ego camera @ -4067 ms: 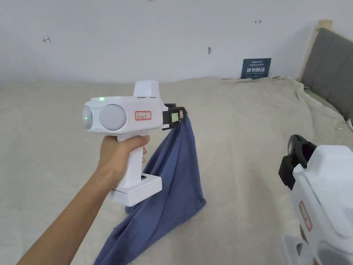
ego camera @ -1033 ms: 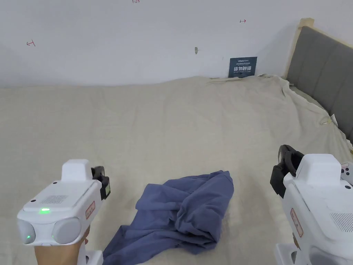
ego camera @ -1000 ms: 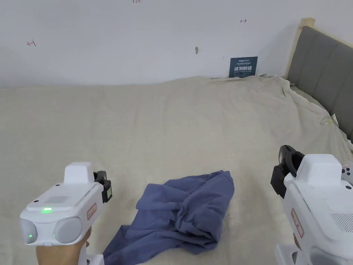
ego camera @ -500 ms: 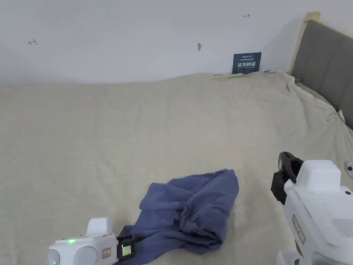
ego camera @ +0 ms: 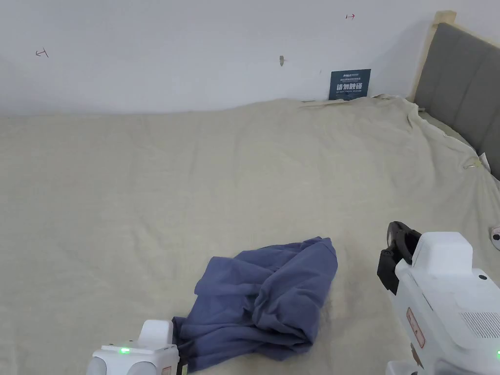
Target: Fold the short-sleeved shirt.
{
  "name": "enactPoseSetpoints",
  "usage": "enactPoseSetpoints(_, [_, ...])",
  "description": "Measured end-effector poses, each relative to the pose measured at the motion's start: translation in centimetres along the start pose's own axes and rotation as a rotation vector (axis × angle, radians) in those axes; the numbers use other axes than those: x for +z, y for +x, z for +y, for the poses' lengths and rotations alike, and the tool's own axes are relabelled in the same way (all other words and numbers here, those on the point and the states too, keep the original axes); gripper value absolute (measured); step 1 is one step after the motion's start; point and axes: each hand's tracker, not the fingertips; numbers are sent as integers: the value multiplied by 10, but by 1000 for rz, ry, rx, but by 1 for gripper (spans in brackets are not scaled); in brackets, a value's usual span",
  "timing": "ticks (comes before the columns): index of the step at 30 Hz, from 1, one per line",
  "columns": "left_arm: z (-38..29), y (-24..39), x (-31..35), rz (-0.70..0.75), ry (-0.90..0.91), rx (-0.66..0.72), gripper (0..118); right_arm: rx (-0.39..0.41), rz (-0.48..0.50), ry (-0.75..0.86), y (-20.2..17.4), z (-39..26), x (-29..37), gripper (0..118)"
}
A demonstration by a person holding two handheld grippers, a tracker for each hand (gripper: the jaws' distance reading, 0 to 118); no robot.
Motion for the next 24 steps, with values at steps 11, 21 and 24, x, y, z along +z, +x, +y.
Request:
enactPoseSetpoints(11, [18,-6,50,-48,173,43,1,-47,60,-200,7,-8,-69,0])
enactPoseSetpoints(21, [31,-13,54,-71,198,62,1,-112,112,-471,-7,-28,-185,93])
enactPoseSetpoints(24, [32,-15,51,-76,194,65,1,-135,104,-528,-13,-40,-210,103])
